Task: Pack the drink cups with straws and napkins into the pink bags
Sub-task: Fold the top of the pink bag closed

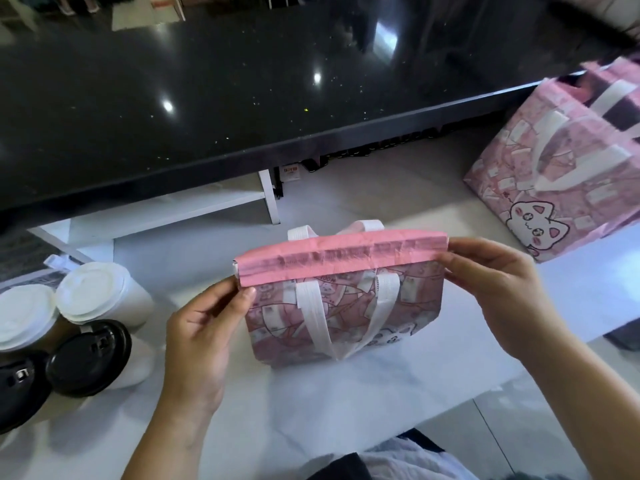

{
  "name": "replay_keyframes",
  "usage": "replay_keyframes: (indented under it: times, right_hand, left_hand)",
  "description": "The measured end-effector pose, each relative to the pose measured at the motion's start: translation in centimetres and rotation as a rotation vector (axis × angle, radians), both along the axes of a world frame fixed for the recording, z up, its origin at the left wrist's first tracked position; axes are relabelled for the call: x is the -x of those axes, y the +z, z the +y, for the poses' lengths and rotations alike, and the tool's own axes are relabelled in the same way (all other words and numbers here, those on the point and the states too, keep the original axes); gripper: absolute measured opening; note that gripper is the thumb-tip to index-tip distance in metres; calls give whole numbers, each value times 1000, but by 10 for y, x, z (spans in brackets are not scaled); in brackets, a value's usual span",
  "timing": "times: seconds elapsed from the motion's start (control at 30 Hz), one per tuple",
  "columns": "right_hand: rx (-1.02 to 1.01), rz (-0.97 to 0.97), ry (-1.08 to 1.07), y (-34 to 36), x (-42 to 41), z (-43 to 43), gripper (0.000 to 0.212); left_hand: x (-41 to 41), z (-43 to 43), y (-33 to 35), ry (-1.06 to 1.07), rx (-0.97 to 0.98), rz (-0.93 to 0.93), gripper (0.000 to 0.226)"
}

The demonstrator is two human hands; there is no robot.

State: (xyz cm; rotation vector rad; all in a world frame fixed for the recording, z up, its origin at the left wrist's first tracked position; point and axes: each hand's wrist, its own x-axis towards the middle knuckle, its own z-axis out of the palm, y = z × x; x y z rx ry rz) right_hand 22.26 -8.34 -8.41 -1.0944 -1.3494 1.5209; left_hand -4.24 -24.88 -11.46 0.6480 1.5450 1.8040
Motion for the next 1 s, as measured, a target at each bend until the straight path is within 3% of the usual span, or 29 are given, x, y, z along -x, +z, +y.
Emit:
replay_keyframes:
  times: [0.17,0.37,0.67,1.0]
  right_hand:
    - [-90,56,-2,35,-6,13,23]
    - [-185,90,6,88,-21,53,13]
    - [-351,157,188,167,-46,160,21]
    - [-386,152,284,219,-83,272,19]
  left_hand:
    - [6,20,35,-43,-61,-9,32]
    - [-5,59,84,-109,-102,118,28]
    - [-42,148,165,-38,-229,205,31]
    - [-77,259,249,129,-101,423,29]
